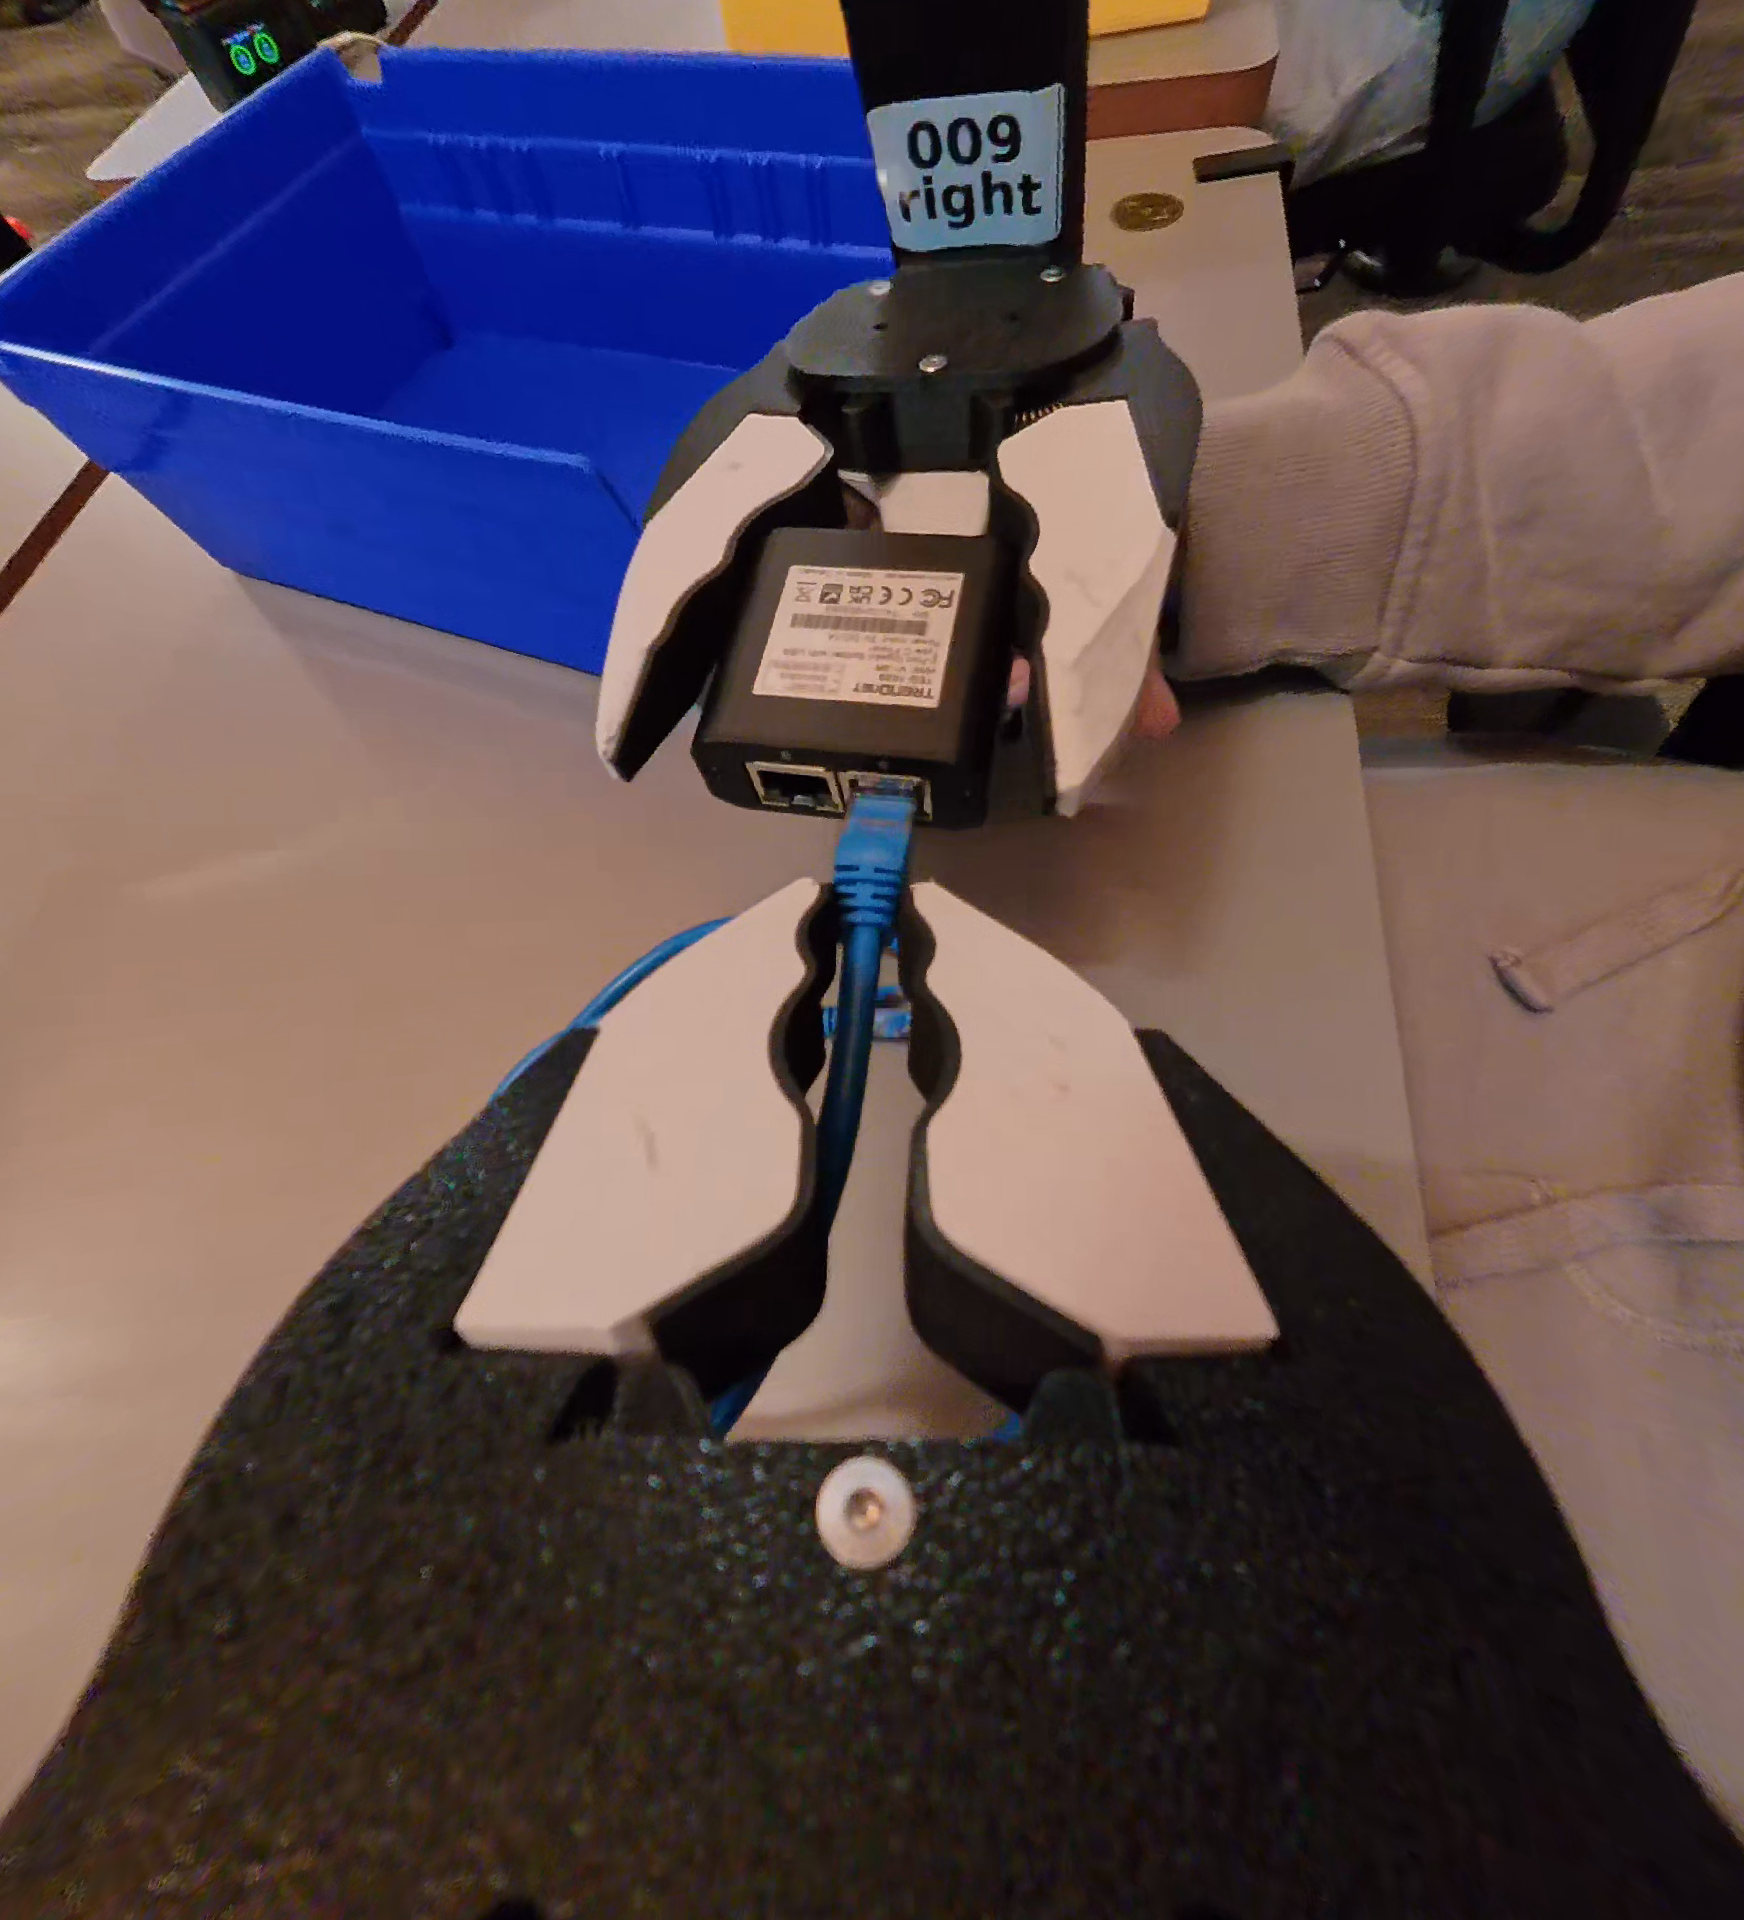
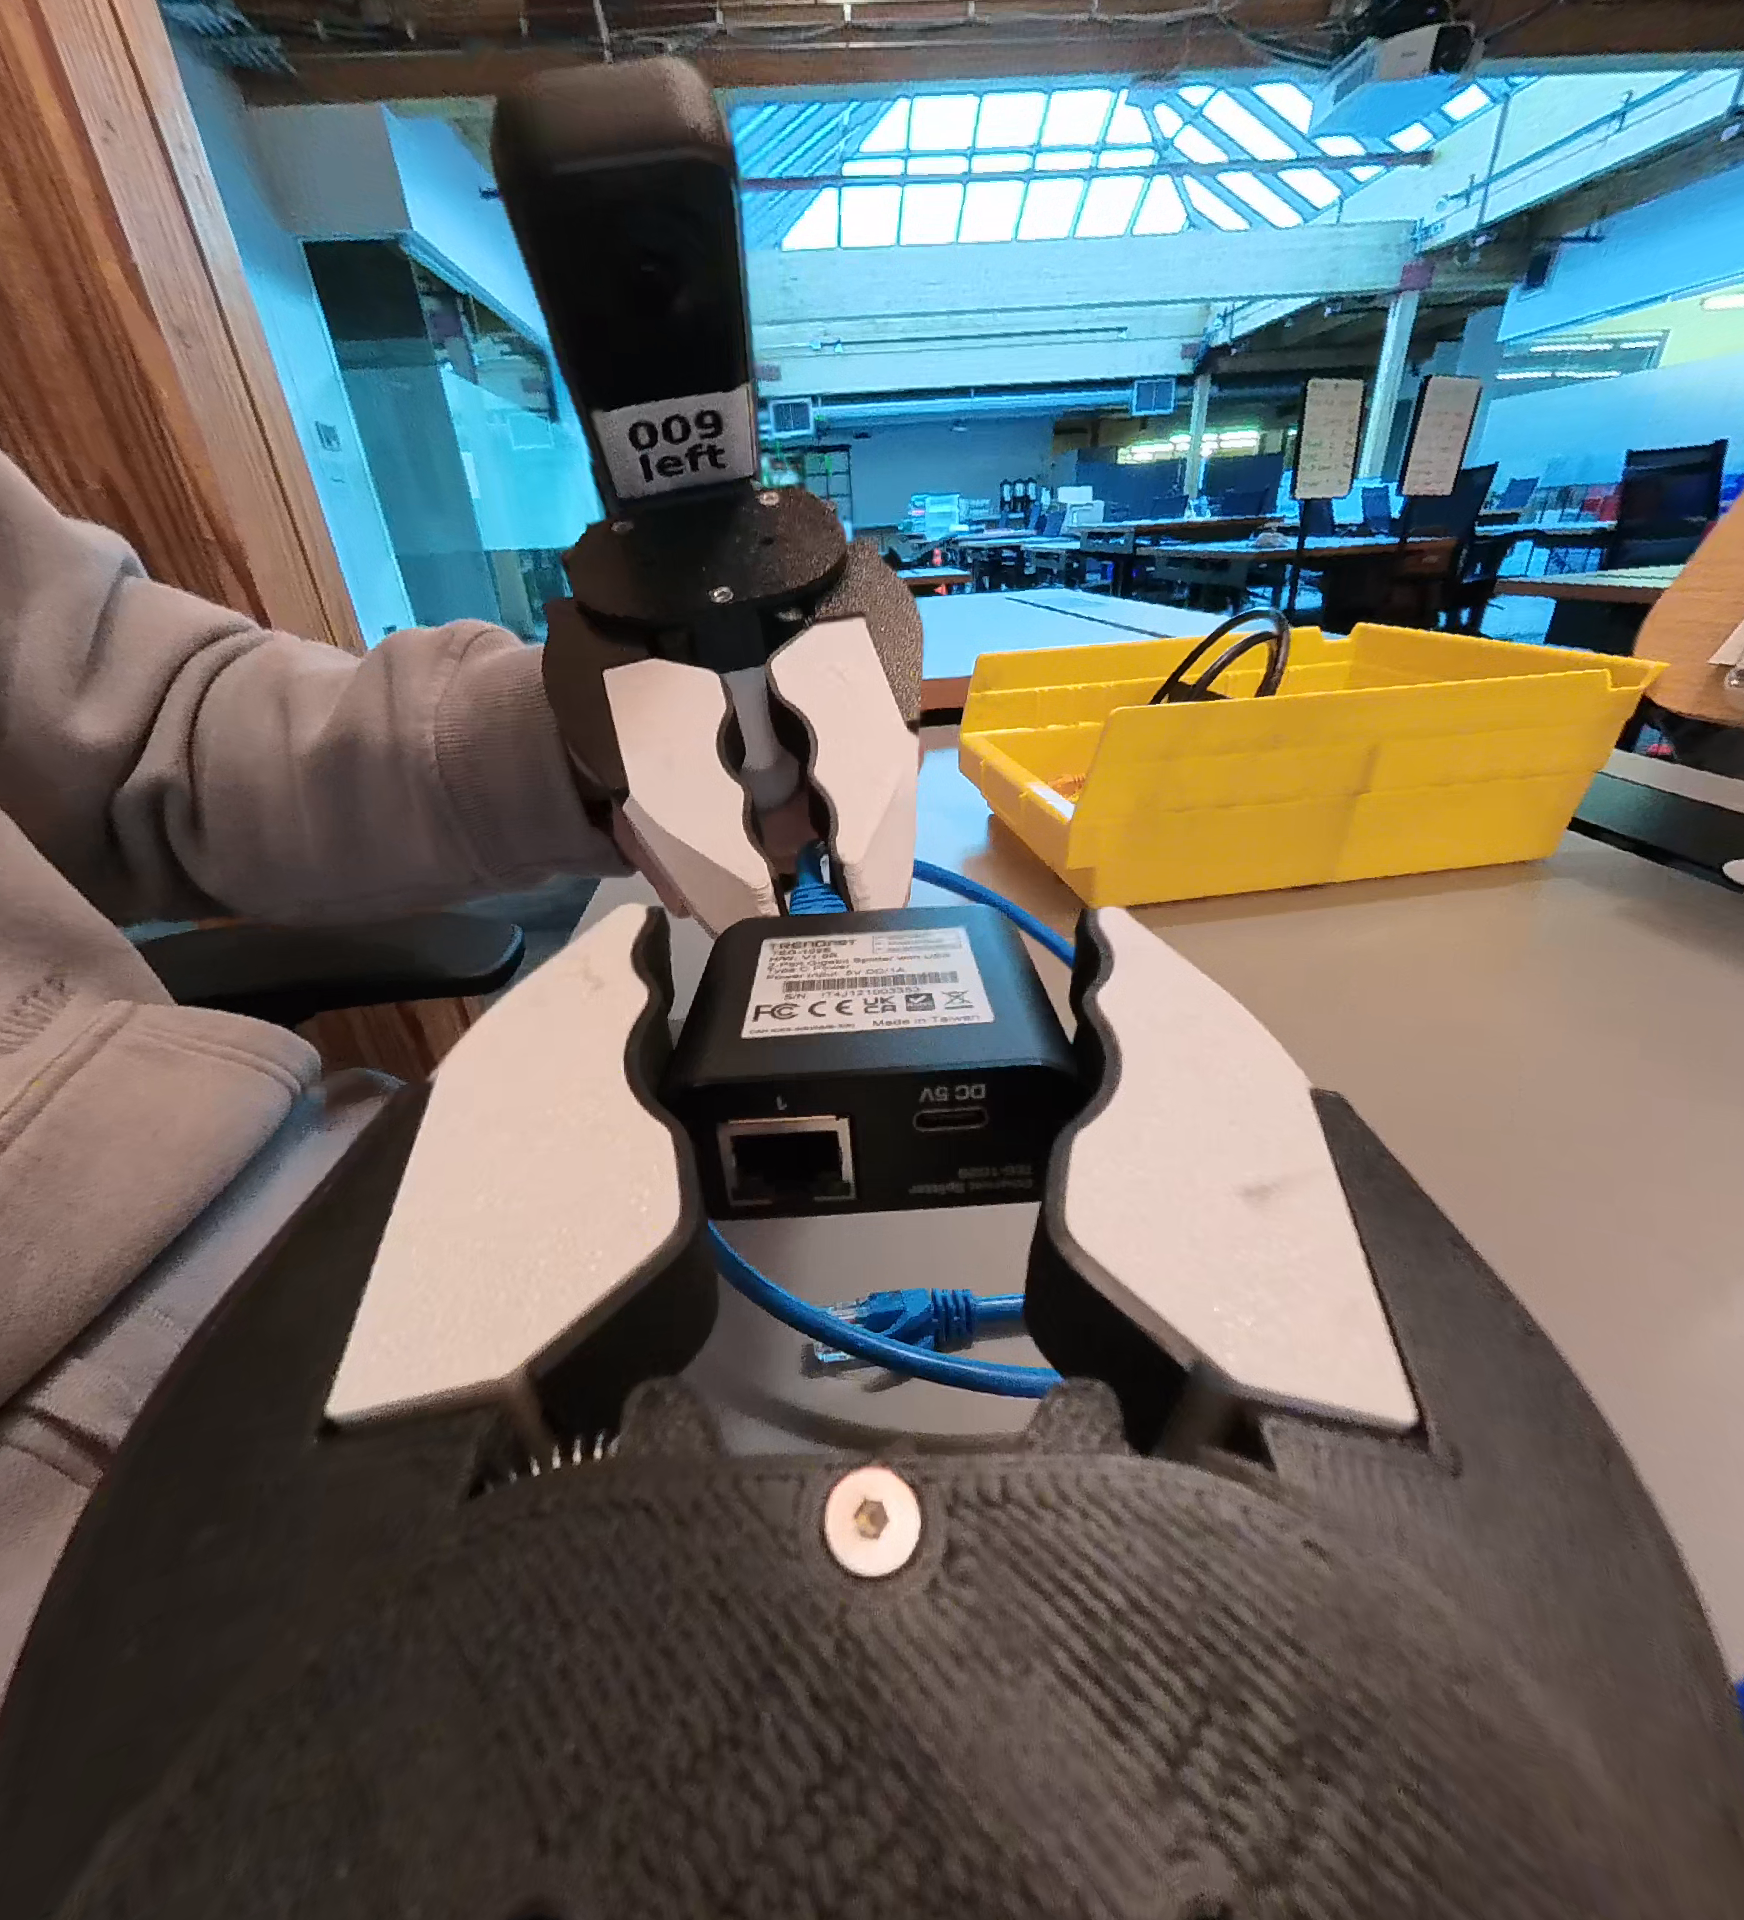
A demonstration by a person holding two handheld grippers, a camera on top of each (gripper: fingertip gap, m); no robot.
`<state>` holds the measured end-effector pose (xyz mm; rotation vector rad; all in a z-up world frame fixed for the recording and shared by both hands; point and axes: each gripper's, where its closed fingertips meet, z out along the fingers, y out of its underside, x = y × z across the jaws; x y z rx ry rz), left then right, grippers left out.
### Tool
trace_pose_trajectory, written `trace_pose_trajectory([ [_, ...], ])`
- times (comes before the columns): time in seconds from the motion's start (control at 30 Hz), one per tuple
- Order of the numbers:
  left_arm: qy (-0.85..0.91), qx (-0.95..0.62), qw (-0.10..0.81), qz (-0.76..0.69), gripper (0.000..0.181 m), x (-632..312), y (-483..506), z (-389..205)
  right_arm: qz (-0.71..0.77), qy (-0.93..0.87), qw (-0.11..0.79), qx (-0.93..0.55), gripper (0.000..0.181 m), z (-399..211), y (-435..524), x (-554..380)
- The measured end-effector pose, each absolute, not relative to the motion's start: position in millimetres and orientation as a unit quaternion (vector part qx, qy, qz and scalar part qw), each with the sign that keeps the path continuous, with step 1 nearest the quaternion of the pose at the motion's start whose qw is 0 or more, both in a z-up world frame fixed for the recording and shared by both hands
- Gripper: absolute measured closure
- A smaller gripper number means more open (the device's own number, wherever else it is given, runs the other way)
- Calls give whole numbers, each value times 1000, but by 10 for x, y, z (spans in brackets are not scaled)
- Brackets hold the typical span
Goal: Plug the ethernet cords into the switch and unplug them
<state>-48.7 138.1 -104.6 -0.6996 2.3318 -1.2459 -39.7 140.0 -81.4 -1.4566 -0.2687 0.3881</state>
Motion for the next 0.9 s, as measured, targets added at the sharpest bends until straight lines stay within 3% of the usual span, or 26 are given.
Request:
trace_pose_trajectory([
  [0.2, 829, -242, 223, -453, 170, -432, 1361, -996, 187, -106, 730, -649, 107, -781, 1373, -340],
  [0.27, 817, -257, 219, -468, 151, -433, 1422, -871, 197, -95, 742, -634, 107, -737, 1336, -294],
  [0.33, 790, -276, 240, -492, 145, -438, 1643, -591, 214, -72, 763, -605, 107, -664, 1264, -195],
  [0.43, 720, -377, 333, -478, 156, -344, 2529, -185, 227, -65, 774, -587, 107, -625, 1213, -157],
  [0.53, 613, -597, 412, -311, 159, -340, 4046, -350, 229, -83, 760, -603, 107, -662, 1253, -225],
  [0.67, 587, -703, 289, -280, 143, -305, 4602, -969, 236, -103, 751, -609, 107, -680, 1257, -294],
  [0.77, 592, -724, 256, -245, 143, -170, 4751, -1321, 239, -100, 757, -600, 107, -660, 1233, -278],
  [0.87, 604, -730, 217, -236, 153, -89, 4745, -1547, 238, -96, 764, -592, 107, -641, 1210, -257],
  [0.9, 609, -724, 200, -254, 171, -65, 4679, -1563, 238, -95, 765, -591, 107, -638, 1205, -252],
])
